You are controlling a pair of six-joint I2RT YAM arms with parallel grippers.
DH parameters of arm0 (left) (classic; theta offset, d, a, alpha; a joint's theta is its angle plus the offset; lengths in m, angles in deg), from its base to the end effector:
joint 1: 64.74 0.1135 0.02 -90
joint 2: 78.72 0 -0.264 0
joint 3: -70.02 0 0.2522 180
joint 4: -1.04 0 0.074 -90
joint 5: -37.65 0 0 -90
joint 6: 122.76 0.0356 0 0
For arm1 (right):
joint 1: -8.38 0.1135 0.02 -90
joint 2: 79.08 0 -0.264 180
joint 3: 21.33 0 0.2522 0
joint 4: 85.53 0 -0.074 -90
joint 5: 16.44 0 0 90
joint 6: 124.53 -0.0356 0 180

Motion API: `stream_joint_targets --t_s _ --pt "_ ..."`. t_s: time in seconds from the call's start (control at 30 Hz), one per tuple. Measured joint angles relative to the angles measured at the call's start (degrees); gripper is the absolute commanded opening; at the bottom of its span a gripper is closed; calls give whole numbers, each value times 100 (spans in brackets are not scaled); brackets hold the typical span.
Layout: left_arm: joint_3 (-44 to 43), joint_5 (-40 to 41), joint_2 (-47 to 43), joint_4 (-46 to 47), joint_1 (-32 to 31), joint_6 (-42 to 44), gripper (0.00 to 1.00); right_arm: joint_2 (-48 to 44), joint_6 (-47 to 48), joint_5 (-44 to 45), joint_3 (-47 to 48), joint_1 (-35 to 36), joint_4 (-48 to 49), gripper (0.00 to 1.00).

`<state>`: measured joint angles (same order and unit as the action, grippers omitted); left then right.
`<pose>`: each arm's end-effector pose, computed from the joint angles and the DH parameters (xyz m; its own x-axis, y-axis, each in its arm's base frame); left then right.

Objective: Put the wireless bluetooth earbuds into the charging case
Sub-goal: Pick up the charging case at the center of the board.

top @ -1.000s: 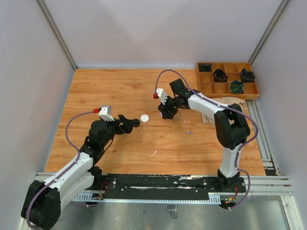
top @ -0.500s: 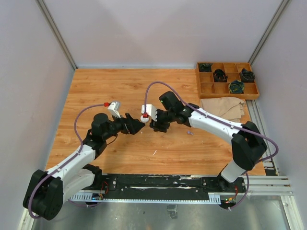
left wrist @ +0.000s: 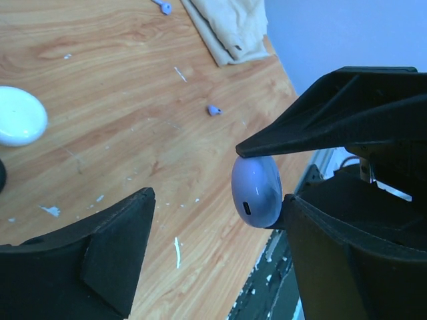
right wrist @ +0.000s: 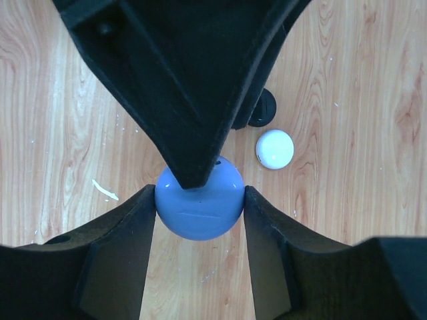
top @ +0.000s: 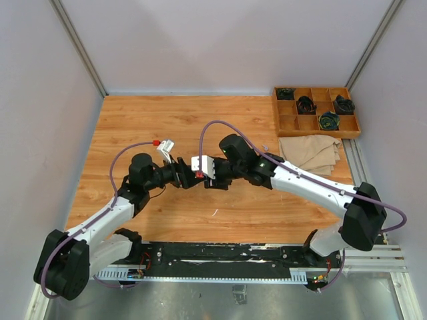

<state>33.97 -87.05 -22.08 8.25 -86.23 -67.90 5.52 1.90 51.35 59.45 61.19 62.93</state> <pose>0.1893 -0.0963 0.2214 -0.6460 -0.2542 -0.7197 0.5438 0.5085 -0.6677 0.1912 0.2742 0.2976 0.2672 -0.5574 -0.7861 -0.9511 -0.0211 -0.3083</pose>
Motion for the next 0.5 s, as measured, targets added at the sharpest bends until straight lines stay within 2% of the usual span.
stream_joint_targets --t_s 0.33,0.5 --pt "-24 -820 391 496 0 -501 66 -328 125 35 -160 72 136 40" --pt "-24 -1071 448 710 0 -739 55 -378 142 37 -214 120 199 41"
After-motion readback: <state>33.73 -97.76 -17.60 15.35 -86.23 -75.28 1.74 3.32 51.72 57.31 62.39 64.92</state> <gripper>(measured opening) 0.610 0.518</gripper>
